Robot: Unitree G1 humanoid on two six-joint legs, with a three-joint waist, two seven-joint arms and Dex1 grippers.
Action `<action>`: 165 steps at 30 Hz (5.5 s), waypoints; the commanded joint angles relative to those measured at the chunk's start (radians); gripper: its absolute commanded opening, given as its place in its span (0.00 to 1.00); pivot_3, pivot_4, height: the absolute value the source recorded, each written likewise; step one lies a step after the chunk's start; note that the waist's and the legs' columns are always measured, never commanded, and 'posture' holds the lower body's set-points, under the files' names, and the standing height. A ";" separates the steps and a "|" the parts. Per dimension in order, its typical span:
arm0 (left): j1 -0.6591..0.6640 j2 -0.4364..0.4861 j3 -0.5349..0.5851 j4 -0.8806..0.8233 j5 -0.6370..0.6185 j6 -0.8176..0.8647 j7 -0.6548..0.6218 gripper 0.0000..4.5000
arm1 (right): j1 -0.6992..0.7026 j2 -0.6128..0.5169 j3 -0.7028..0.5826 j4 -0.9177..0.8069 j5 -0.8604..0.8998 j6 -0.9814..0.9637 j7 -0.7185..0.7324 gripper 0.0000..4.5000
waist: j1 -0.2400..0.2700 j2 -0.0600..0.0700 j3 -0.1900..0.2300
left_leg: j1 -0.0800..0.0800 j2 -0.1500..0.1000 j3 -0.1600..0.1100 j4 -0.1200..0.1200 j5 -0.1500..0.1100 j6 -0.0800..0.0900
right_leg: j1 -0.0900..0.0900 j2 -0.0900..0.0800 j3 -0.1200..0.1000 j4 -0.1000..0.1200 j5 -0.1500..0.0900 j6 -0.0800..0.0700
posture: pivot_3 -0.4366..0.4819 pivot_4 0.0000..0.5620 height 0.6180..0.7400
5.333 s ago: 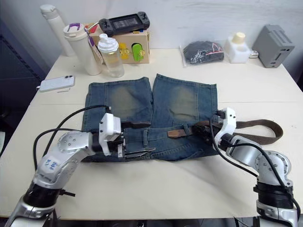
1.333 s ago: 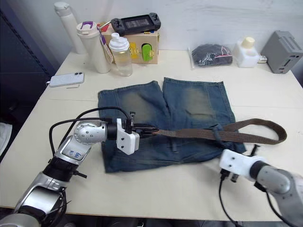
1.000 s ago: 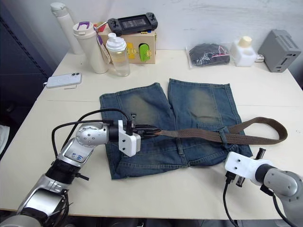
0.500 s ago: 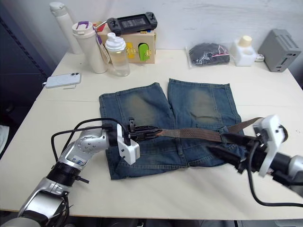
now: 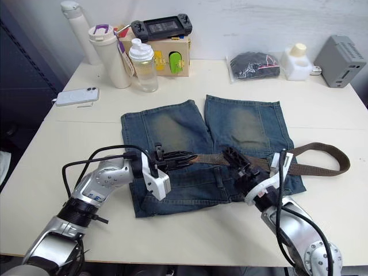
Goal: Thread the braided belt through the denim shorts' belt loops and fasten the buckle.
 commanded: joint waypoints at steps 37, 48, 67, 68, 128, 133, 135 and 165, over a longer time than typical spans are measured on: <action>0.340 0.221 0.184 -0.591 -0.949 1.151 -0.412 0.82 | -0.039 -0.401 -0.242 0.345 -0.071 0.406 0.441 0.00 | -0.021 0.011 -0.001 | 0.000 0.001 -0.002 0.000 -0.002 0.003 | 0.004 -0.001 0.005 -0.009 -0.001 -0.002 | 0.48 0.27 0.59; 0.341 0.203 0.185 -0.585 -0.919 1.148 -0.414 0.82 | -0.087 -0.333 -0.160 0.263 -0.183 0.367 0.460 0.00 | -0.019 0.011 -0.001 | 0.000 0.001 -0.002 0.000 -0.002 0.003 | 0.003 -0.001 0.005 -0.009 -0.001 -0.002 | 0.48 0.27 0.59; 0.159 0.086 -0.018 -0.185 -0.338 0.366 -0.401 0.82 | -0.069 -0.194 0.003 0.235 -0.151 0.313 0.278 0.00 | -0.022 0.011 -0.001 | -0.001 0.000 -0.002 -0.001 -0.002 0.003 | 0.002 0.000 0.005 -0.008 0.000 -0.001 | 0.48 0.27 0.59; 0.155 0.086 -0.024 -0.175 -0.337 0.348 -0.407 0.82 | -0.067 -0.194 0.005 0.236 -0.152 0.313 0.275 0.00 | -0.022 0.011 -0.001 | -0.001 0.000 -0.002 -0.001 -0.002 0.003 | 0.002 0.000 0.005 -0.008 0.000 -0.001 | 0.48 0.27 0.59; 0.140 0.057 -0.022 -0.165 -0.330 0.243 -0.361 0.00 | 0.196 -0.743 0.220 0.179 -2.026 -0.250 0.986 0.69 | -0.021 0.004 -0.005 | 0.001 0.000 -0.004 0.000 -0.001 0.001 | 0.005 0.001 0.001 -0.009 0.000 0.000 | 0.48 0.27 0.59; 0.145 0.065 -0.020 -0.171 -0.321 0.236 -0.357 0.00 | 0.185 -0.688 0.134 0.272 -2.048 -0.219 0.997 0.14 | -0.018 0.003 -0.006 | 0.002 -0.001 -0.004 0.001 0.000 0.000 | 0.006 0.000 0.002 -0.009 0.000 0.001 | 0.48 0.27 0.59; 0.145 0.066 -0.021 -0.174 -0.318 0.236 -0.355 0.00 | 0.185 -0.691 0.097 0.310 -2.054 -0.211 1.005 0.02 | -0.009 0.003 -0.006 | 0.002 -0.002 -0.004 0.002 0.000 0.001 | 0.006 0.000 0.002 -0.009 0.000 0.001 | 0.48 0.27 0.59; 0.136 0.061 -0.017 -0.120 -0.211 0.067 -0.262 0.00 | 0.146 -0.655 -0.401 0.141 -1.797 0.288 1.362 1.00 | 0.003 0.009 -0.006 | 0.000 -0.005 -0.004 0.000 0.001 0.003 | 0.005 0.000 0.002 -0.009 0.001 0.003 | 0.48 0.27 0.59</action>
